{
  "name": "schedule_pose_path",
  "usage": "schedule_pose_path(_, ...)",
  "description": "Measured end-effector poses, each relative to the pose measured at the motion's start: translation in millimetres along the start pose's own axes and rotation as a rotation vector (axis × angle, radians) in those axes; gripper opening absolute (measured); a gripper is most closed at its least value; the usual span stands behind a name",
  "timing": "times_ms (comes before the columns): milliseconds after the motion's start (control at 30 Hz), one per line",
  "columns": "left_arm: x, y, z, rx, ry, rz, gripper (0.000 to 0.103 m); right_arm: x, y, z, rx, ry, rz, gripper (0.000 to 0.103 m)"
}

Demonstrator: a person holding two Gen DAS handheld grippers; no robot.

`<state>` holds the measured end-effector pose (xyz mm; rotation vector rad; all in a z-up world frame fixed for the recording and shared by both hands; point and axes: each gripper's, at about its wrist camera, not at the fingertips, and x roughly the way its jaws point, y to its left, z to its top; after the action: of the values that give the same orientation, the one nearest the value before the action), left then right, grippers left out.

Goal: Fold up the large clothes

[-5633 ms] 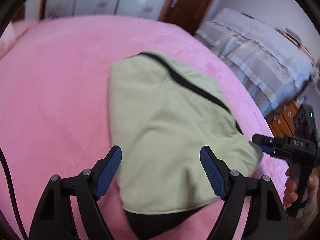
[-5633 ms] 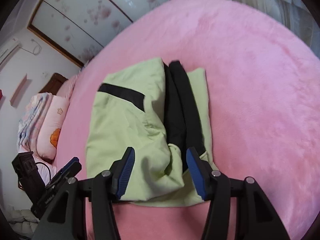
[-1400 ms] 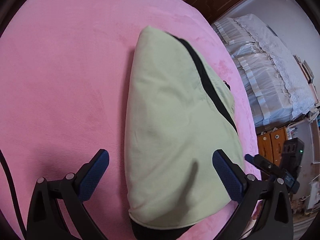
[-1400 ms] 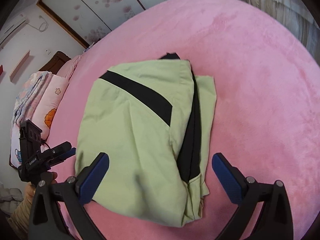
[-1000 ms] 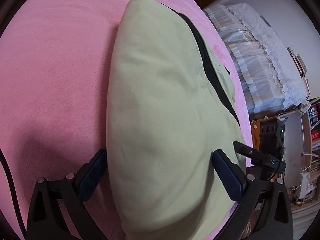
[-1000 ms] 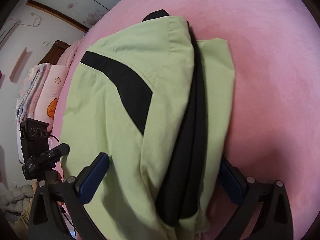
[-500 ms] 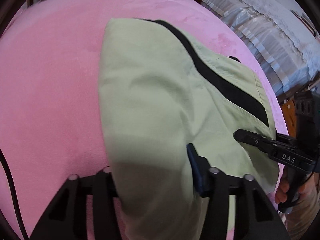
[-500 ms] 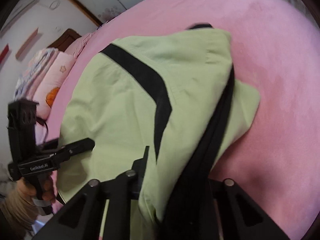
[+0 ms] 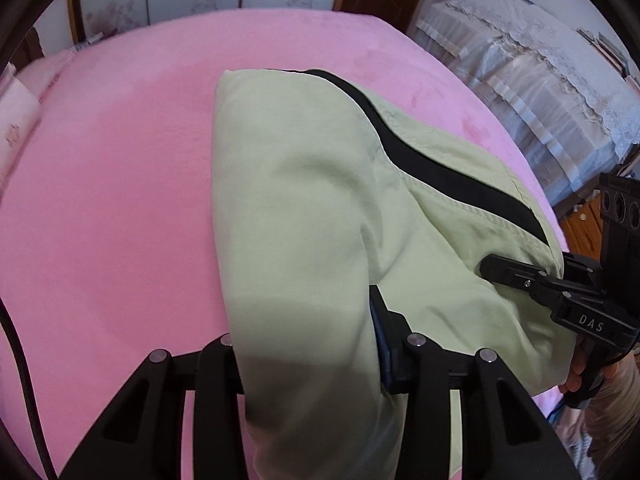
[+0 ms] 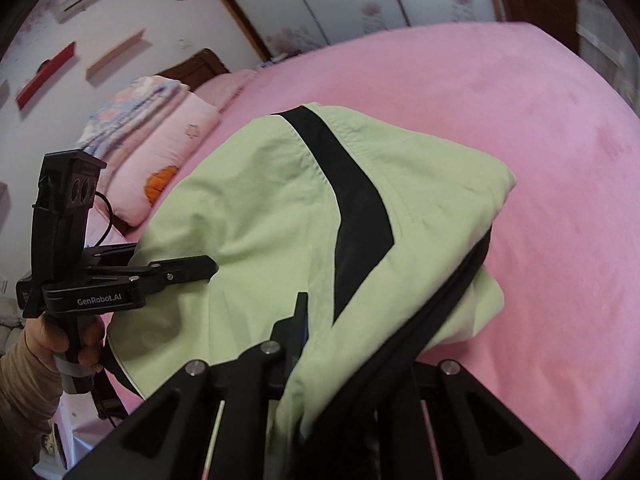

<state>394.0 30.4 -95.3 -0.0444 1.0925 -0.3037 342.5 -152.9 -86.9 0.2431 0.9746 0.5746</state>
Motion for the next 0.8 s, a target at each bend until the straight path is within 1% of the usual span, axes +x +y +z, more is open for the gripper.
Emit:
schedule_pose_path(67, -15, 38, 26, -0.004, -0.027, 0.029, 0.04, 17, 18, 24, -0.011, -0.02, 0.026, 0.011)
schedule_pose_path(133, -20, 76, 45, -0.005, -0.06, 0.048, 0.04, 41, 35, 54, -0.033, -0.056, 0.041, 0.011)
schedule_pose_path(200, -15, 108, 67, 0.025, -0.094, 0.083, 0.04, 71, 46, 84, -0.033, -0.089, 0.052, 0.011)
schedule_pose_path(267, -2, 146, 91, 0.019, -0.107, 0.084, 0.041, 105, 51, 110, -0.014, -0.108, 0.053, 0.011)
schedule_pose_path(300, 6, 161, 100, 0.006, -0.106, 0.078, 0.041, 124, 52, 124, 0.003, -0.111, 0.056, 0.011)
schedule_pose_path(433, 50, 226, 125, -0.025, -0.086, 0.066, 0.043, 187, 49, 152, 0.043, -0.116, 0.047, 0.011)
schedule_pose_path(467, 64, 233, 126, -0.029, -0.082, 0.065, 0.044, 201, 47, 155, 0.043, -0.108, 0.033, 0.011)
schedule_pose_path(533, 98, 253, 126, -0.031, -0.052, 0.076, 0.046, 222, 37, 149, 0.056, -0.086, 0.011, 0.011)
schedule_pose_path(567, 114, 254, 124, -0.028, -0.036, 0.085, 0.047, 234, 30, 147, 0.065, -0.067, -0.003, 0.011)
schedule_pose_path(600, 137, 258, 124, -0.031, -0.004, 0.107, 0.049, 251, 20, 142, 0.079, -0.034, -0.018, 0.012)
schedule_pose_path(633, 149, 262, 121, -0.031, 0.014, 0.13, 0.055, 264, 12, 138, 0.094, -0.007, -0.033, 0.012)
schedule_pose_path(667, 159, 262, 118, -0.028, 0.01, 0.16, 0.066, 271, 6, 133, 0.096, -0.002, -0.044, 0.013)
schedule_pose_path(700, 165, 262, 116, -0.02, -0.017, 0.193, 0.071, 270, 5, 124, 0.071, -0.012, -0.07, 0.017)
schedule_pose_path(733, 167, 263, 115, -0.011, -0.046, 0.233, 0.083, 271, 6, 122, 0.038, -0.018, -0.1, 0.02)
schedule_pose_path(767, 169, 265, 114, -0.006, -0.067, 0.293, 0.097, 272, 6, 120, 0.011, -0.015, -0.132, 0.028)
schedule_pose_path(800, 168, 268, 113, -0.01, -0.081, 0.333, 0.101, 273, 5, 119, 0.001, -0.005, -0.152, 0.04)
